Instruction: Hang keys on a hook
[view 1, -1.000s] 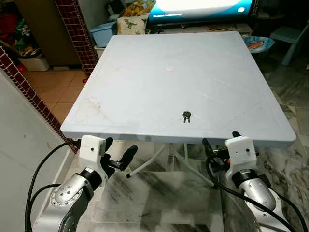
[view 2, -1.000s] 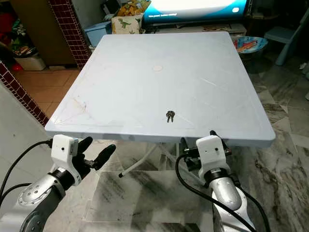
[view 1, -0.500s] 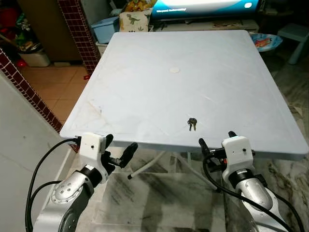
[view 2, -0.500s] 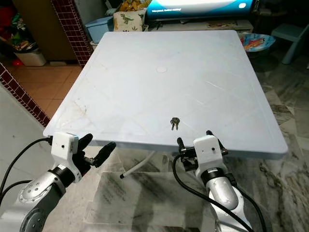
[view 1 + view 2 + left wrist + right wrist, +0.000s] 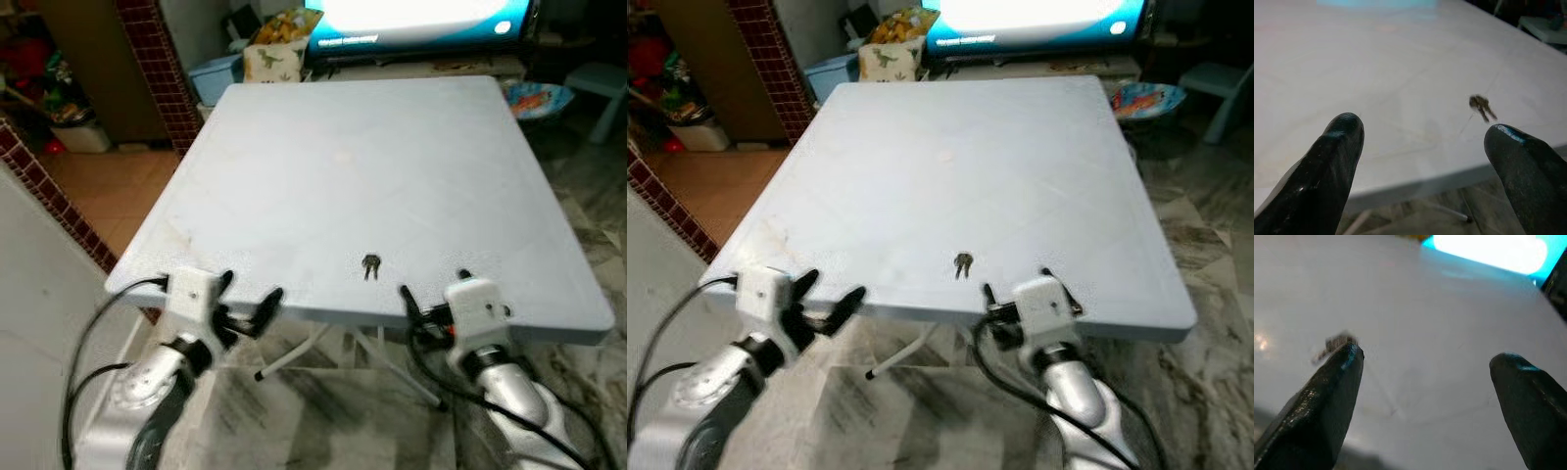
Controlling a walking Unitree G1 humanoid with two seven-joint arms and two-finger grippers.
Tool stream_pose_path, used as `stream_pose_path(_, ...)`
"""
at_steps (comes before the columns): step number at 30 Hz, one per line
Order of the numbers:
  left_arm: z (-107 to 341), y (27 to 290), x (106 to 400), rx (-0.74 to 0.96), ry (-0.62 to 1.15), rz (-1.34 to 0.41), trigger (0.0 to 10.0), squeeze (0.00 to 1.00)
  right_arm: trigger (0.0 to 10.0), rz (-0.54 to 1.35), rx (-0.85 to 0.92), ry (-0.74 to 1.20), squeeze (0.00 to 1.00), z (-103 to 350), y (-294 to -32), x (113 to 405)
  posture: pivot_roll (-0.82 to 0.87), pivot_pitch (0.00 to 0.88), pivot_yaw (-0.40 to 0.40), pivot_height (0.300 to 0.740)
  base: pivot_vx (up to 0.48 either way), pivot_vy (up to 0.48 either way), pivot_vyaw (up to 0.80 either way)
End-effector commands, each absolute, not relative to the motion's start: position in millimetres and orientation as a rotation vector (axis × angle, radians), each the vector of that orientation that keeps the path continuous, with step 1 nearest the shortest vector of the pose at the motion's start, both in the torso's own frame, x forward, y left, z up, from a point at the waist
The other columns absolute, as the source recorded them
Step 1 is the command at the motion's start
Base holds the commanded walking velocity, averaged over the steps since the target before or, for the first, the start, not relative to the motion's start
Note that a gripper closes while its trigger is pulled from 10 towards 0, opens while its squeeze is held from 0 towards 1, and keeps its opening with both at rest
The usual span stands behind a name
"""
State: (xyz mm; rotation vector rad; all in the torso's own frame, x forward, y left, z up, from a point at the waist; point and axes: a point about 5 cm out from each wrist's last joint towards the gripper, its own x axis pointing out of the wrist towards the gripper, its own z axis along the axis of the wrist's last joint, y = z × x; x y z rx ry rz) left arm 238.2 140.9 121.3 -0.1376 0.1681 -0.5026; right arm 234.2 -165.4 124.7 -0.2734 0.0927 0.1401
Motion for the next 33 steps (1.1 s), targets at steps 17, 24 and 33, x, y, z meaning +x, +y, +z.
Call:
stream_pose_path(17, 113.2, 148.9, 235.0, -0.075, 0.255, -0.592, 10.0, 0.0, 10.0, 0.235, -0.128, 0.17, 0.0, 122.7, -123.1, 258.1, 0.01, 0.055, 0.097, 0.74, 0.0, 0.0, 0.0)
stream_pose_path(24, 115.4, 147.3, 236.5, -0.055, 0.257, -0.637, 10.0, 0.0, 10.0, 0.245, -0.092, 0.254, 0.0, 118.5, -106.8, 271.8, 0.03, 0.055, 0.103, 0.74, 0.0, 0.0, 0.0)
stream_pose_path(33, 116.5, 141.6, 235.7, -0.069, 0.253, -0.657, 10.0, 0.0, 10.0, 0.205, -0.09, 0.329, 0.0, 113.0, -103.0, 289.3, 0.03, 0.061, 0.098, 0.74, 0.0, 0.0, 0.0)
